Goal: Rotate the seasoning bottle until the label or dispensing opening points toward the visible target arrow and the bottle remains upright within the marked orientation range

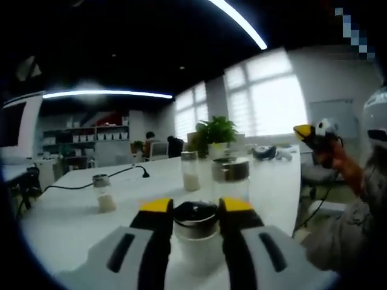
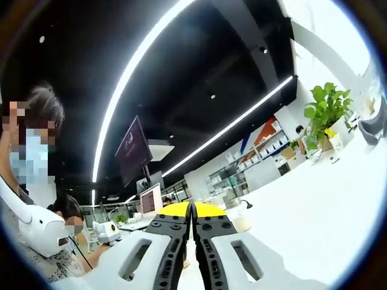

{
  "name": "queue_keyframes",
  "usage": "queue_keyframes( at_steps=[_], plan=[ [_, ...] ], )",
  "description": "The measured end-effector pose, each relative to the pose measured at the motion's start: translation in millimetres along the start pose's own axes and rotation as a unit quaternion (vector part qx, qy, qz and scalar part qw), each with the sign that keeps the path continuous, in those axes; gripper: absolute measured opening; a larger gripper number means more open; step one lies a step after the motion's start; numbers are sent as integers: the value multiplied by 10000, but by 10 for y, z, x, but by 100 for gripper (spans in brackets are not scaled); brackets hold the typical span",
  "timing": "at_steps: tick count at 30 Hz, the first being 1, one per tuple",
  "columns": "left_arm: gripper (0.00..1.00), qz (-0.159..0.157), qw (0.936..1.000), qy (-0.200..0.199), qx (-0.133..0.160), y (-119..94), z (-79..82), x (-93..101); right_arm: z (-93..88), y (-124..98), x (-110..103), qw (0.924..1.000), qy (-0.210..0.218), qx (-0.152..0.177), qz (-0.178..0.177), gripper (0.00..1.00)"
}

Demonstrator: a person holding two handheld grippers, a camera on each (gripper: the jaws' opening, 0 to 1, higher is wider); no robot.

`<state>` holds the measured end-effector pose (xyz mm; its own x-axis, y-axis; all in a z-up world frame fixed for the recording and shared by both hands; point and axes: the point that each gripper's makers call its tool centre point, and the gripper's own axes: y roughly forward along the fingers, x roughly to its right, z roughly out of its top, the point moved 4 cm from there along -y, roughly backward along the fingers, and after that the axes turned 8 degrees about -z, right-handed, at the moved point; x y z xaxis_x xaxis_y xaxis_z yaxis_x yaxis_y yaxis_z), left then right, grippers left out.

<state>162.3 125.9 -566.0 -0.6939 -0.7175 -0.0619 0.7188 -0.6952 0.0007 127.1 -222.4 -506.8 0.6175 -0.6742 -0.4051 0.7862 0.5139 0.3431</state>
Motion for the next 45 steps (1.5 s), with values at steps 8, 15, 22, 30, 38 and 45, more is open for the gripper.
queue_keyframes(
  at_steps=[8,15,22,30,38,45],
  plan=[
    [31,-263,9996,-84,-25,-1,-2,-12,-4,0,16,10000,-11,-40,17,0],
    [31,-625,9980,-91,-57,-5,-5,-32,-4,-4,22,10000,7,-59,54,0],
    [31,-870,9961,-56,-146,19,-4,-64,-19,8,0,9999,19,-76,94,0],
    [32,-1293,9914,-35,-188,32,-1,-94,-45,29,-40,9999,16,-100,126,0],
    [31,-1949,9804,-236,-165,31,-6,-144,-56,29,-51,9998,24,-106,135,0],
    [32,-2129,9769,-177,-107,33,-6,-144,-33,27,-38,9998,50,-57,176,0]
  ],
)
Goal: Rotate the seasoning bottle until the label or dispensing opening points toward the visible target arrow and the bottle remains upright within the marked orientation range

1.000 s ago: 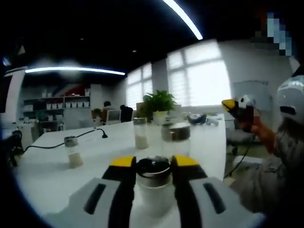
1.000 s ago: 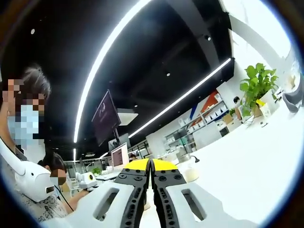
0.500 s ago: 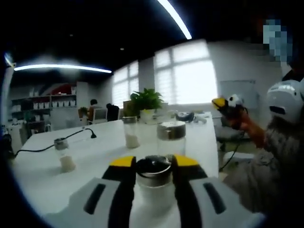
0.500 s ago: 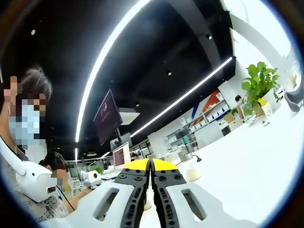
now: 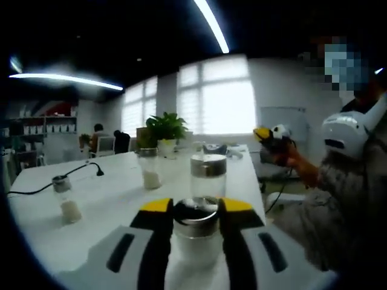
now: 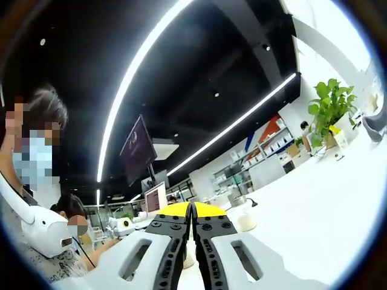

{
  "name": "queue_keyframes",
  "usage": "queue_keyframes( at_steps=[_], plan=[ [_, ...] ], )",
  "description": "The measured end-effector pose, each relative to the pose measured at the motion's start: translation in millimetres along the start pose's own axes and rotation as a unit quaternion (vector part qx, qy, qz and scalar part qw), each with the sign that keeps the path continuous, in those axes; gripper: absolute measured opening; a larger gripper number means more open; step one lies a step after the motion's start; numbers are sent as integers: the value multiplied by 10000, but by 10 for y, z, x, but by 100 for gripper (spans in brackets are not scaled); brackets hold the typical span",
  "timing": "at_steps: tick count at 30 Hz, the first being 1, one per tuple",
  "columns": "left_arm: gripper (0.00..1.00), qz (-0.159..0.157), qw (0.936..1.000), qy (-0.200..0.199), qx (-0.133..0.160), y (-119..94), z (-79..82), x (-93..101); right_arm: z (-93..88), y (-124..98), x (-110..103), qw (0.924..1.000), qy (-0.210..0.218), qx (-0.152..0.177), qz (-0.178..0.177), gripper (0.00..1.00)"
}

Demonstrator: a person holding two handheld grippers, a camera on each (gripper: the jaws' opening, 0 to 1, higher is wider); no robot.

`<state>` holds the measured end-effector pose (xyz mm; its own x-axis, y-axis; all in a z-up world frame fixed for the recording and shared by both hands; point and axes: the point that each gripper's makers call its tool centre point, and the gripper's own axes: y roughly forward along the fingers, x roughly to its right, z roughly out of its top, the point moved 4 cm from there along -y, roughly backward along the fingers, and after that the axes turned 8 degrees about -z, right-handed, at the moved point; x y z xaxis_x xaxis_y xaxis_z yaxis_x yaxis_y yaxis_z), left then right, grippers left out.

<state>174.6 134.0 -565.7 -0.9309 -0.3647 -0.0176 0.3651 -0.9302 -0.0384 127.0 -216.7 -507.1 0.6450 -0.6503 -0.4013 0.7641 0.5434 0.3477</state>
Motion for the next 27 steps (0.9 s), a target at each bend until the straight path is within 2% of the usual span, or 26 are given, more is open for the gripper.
queue_keyframes(
  at_steps=[4,5,6,7,9,12,14,17,20,22,27],
  plan=[
    [32,85,9999,-135,45,3,-11,4,-11,7,0,10000,-4,-6,13,0],
    [33,176,9993,-320,-80,-3,-48,3,-13,9,-5,10000,-4,-1,15,0],
    [36,246,9990,-276,-267,-5,-88,3,-12,9,-5,10000,-3,4,12,0],
    [40,321,9989,-51,-347,3,-101,4,-10,9,-4,10000,-1,11,10,0],
    [49,369,9989,-64,-300,33,-101,38,-9,9,-6,10000,10,21,16,0],
    [48,547,9979,-338,95,28,-28,62,-10,7,-1,10000,8,38,-2,0],
    [47,770,9960,-363,263,15,13,62,-11,6,2,10000,21,46,-9,0],
    [47,1284,9908,-270,340,-13,52,7,-13,12,-1,10000,22,48,-11,0],
    [44,1567,9856,-466,443,-46,87,-18,-19,12,-9,10000,2,39,-10,0],
    [44,1630,9843,-463,492,-50,123,7,-22,13,-12,10000,9,35,-10,0],
    [44,2143,9760,-6,375,-78,162,30,-31,11,-8,10000,-2,32,-39,0]
  ],
)
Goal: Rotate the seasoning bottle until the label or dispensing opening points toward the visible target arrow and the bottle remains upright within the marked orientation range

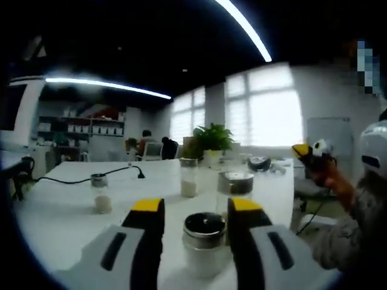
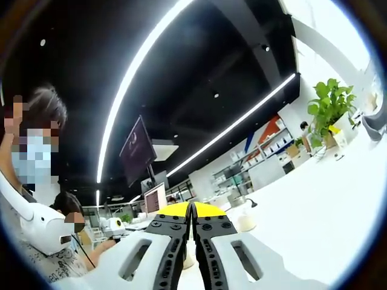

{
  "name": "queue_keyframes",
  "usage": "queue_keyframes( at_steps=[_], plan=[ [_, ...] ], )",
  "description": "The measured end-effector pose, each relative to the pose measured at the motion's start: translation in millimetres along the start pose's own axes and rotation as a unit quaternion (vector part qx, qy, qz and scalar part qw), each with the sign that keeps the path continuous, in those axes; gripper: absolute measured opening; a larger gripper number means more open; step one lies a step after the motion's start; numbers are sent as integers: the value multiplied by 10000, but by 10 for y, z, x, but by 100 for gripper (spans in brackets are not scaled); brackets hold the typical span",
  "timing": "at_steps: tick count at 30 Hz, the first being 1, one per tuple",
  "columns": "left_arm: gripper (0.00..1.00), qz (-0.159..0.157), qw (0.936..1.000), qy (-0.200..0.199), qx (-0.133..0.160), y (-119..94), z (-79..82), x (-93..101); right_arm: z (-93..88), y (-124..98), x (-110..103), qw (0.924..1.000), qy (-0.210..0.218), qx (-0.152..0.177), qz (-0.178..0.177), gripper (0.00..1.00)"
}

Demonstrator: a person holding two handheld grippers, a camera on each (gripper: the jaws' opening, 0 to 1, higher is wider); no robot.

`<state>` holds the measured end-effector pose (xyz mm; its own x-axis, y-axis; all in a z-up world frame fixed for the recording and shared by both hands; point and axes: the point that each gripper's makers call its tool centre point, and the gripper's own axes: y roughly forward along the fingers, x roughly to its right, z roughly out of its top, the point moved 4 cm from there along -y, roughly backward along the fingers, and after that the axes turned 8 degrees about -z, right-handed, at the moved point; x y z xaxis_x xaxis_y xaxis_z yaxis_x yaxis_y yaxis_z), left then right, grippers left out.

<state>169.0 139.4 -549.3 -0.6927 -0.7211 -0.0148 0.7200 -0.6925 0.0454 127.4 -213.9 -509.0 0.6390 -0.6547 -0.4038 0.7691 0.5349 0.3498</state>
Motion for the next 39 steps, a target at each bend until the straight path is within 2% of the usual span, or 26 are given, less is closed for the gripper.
queue_keyframes(
  at_steps=[5,9,11,13,19,28,39],
  plan=[
    [39,200,9994,259,61,-28,52,50,-18,0,18,10000,18,-34,-52,0],
    [39,383,9980,506,-60,-6,9,101,-28,-1,30,9999,-13,-76,-96,0],
    [36,380,9985,304,247,-9,56,126,-27,-1,30,9999,-17,-75,-102,0],
    [36,374,9984,107,400,-15,77,135,-23,-1,32,9999,-12,-71,-104,0],
    [37,546,9980,283,132,15,-36,148,-37,-4,47,9999,9,-95,-131,0],
    [37,625,9977,237,141,62,-96,166,-33,-10,70,9998,21,-110,-165,0],
    [33,717,9966,403,44,88,-155,166,-21,-20,99,9998,35,-102,-188,0]
  ],
)
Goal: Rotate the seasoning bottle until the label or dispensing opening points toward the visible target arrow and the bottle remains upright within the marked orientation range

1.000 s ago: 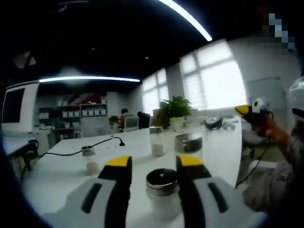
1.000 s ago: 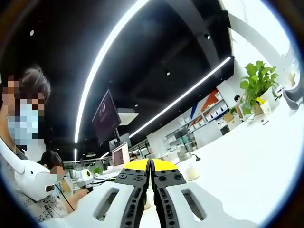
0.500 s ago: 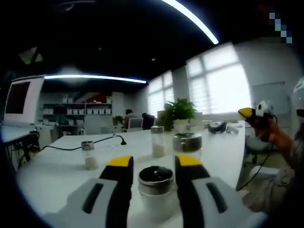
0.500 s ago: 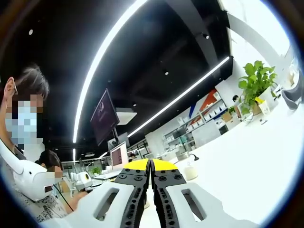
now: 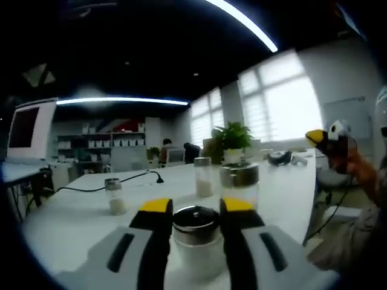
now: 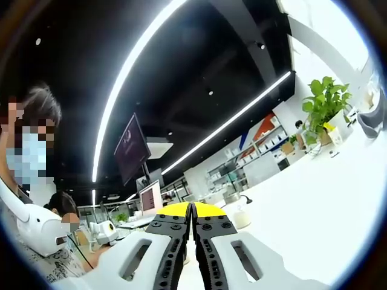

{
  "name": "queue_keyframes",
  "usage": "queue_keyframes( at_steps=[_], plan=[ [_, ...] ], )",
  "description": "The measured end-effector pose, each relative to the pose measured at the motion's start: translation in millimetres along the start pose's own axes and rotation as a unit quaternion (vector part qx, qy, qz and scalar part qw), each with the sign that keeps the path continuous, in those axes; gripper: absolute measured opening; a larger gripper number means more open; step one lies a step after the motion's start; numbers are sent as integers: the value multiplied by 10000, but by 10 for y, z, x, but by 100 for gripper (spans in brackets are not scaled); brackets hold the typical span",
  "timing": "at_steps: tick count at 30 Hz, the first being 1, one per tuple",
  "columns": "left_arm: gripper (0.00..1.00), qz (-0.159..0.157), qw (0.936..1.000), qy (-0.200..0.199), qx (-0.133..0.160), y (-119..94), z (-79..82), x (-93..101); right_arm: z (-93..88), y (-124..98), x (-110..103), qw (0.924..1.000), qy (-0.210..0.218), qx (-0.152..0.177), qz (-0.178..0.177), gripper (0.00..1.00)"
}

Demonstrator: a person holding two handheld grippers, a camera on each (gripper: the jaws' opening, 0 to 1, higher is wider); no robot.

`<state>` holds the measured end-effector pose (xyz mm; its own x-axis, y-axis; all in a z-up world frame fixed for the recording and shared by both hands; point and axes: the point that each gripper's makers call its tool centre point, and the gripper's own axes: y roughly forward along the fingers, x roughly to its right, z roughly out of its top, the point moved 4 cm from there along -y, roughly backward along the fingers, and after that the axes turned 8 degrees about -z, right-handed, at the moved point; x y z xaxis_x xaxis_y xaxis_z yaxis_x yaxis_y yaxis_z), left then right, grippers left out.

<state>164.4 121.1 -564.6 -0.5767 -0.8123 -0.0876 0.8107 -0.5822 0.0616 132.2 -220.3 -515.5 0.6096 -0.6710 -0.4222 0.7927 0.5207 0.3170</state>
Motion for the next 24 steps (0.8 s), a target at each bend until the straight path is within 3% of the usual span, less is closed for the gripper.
queue_keyframes(
  at_steps=[24],
  plan=[
    [32,-413,9989,-215,-13,-8,-20,-53,-33,15,-10,10000,48,-13,-6,0]
  ],
)
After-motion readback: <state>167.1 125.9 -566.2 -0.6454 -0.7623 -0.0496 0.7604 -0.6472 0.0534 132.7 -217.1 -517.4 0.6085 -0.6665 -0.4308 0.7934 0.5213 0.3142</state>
